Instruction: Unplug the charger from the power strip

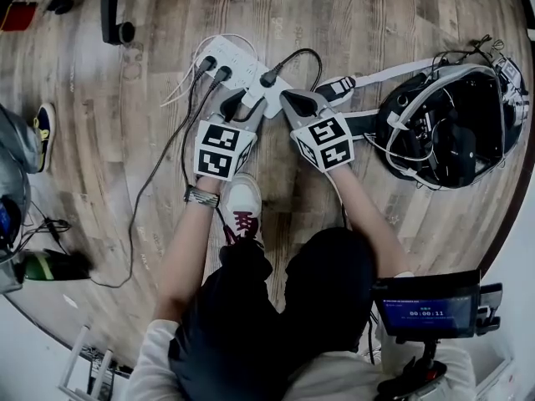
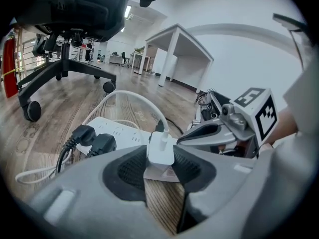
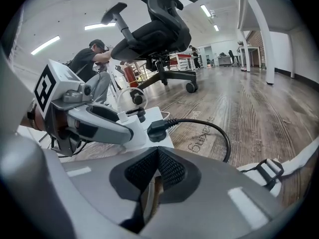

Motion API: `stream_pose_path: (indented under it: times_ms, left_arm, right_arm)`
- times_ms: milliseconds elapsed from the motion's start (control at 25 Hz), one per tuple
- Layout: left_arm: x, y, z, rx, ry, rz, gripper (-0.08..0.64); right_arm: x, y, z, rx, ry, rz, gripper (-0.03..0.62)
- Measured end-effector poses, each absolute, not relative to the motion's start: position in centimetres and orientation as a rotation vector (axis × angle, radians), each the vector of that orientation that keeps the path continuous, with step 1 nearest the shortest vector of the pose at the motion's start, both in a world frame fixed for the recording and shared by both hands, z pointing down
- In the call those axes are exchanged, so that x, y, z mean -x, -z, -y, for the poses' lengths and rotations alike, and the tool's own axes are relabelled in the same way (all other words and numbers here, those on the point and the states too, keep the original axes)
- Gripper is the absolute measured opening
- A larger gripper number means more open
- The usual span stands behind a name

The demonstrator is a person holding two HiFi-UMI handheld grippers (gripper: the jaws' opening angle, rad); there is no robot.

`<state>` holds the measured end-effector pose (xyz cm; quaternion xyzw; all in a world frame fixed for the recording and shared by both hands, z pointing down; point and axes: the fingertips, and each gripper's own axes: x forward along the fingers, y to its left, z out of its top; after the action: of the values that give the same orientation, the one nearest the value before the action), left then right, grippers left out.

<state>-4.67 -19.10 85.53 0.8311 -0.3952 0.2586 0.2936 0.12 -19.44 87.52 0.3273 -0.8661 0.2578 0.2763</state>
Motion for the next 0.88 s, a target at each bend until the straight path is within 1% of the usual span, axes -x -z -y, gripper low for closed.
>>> stream_pose_path:
  times_ms: [240, 520, 720, 880]
  left_arm:
    - [4.73, -85.50, 19.14, -2.311, -0.814, 1.099, 0.146]
    - [4.50, -85.46, 19.02, -2.349, -0.874, 1.101, 0.143]
    - [4.37, -85.51, 18.93, -2.373, -0.992, 1.120, 0.140]
    - [4.35, -85.57, 18.89, -2.359, -0.998, 1.115, 0.140]
  right_arm:
    - [-0.05, -87.52, 19.52, -0.882, -0.695, 2.332, 0.002]
    - [-0.08, -87.49, 19.47, -0.881, -0.693, 2.336, 0.002]
    - [-0.02, -87.51, 19.45, -0.882, -0.687, 2.335, 0.002]
    - [-0.02, -87.52, 19.39, -0.883, -0.691, 2.331, 0.002]
